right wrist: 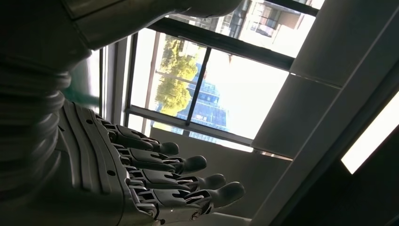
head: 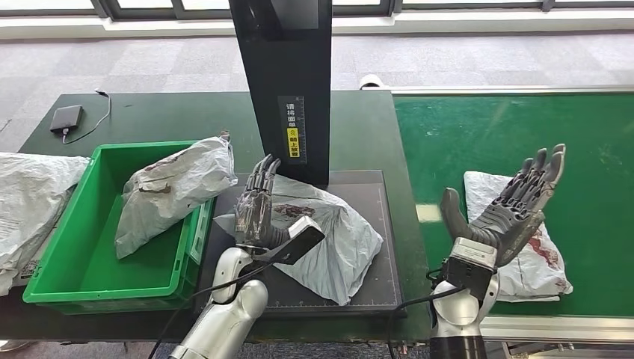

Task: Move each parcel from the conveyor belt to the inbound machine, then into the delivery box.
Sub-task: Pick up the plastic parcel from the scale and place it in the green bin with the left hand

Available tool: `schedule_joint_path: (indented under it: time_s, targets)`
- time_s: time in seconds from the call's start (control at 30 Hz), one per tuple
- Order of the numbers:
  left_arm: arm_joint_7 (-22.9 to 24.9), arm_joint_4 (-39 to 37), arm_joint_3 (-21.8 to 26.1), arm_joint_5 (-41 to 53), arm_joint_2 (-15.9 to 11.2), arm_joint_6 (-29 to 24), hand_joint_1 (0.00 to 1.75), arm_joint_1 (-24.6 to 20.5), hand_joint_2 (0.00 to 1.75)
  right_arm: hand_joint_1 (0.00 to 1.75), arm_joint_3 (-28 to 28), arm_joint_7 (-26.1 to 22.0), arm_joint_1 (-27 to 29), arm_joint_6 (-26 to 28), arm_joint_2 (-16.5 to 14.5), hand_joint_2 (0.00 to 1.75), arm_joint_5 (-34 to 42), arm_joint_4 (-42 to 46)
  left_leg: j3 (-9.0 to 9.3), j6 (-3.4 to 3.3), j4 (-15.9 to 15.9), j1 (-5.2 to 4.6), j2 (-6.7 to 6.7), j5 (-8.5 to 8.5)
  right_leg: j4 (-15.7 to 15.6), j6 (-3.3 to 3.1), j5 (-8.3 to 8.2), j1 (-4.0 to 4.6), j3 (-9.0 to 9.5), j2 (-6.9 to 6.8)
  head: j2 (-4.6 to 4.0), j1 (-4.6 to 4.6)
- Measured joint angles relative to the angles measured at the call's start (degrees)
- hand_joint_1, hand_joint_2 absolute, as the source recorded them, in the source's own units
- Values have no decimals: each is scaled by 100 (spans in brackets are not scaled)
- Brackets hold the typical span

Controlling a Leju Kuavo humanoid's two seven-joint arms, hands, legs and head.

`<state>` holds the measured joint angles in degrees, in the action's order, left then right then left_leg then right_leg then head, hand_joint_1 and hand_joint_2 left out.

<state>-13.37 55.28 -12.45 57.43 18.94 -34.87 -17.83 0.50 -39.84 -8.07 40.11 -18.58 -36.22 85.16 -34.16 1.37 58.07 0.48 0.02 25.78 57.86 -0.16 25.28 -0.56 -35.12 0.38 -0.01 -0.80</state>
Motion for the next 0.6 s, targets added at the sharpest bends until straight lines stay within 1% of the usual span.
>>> schedule_joint_path:
  time_s: [0.03,0.07,0.13,0.27,0.47,0.57,0.6]
  targets:
    - [194,-305,-27,209,12,-116,0,-109,175,0,-2,-2,11,0,1,175,4,28,0,0,0,0,2,0,0,0,0,0,-1,2,0,0]
    - [278,-546,-46,306,22,-163,0,-192,175,0,-4,-2,21,0,1,175,7,51,-1,0,0,0,2,0,0,0,-1,0,-2,3,1,0]
    - [335,-936,-73,368,40,-189,0,-330,175,0,-7,-5,32,0,2,175,14,84,-3,0,0,0,1,0,0,-1,0,0,-3,2,1,-1]
    - [463,-1475,-86,477,46,-222,0,-519,175,0,-15,-16,34,0,2,175,38,98,-4,0,-1,0,1,2,0,-1,2,1,-4,1,1,-1]
    - [544,-1893,-86,586,45,-248,0,-646,175,0,-32,-17,32,-2,2,175,67,96,-5,0,-2,0,0,2,0,-1,3,1,-3,0,0,-1]
    - [721,-2003,-86,791,45,-246,2,-681,175,0,-33,-15,31,-7,2,175,69,96,-4,0,-1,0,0,2,0,-1,2,0,-2,0,1,-1]
    - [862,-2042,-86,949,45,-244,45,-697,175,0,-34,-15,31,-7,2,175,70,96,-4,0,-1,0,0,2,0,-1,2,0,-1,-1,1,-1]
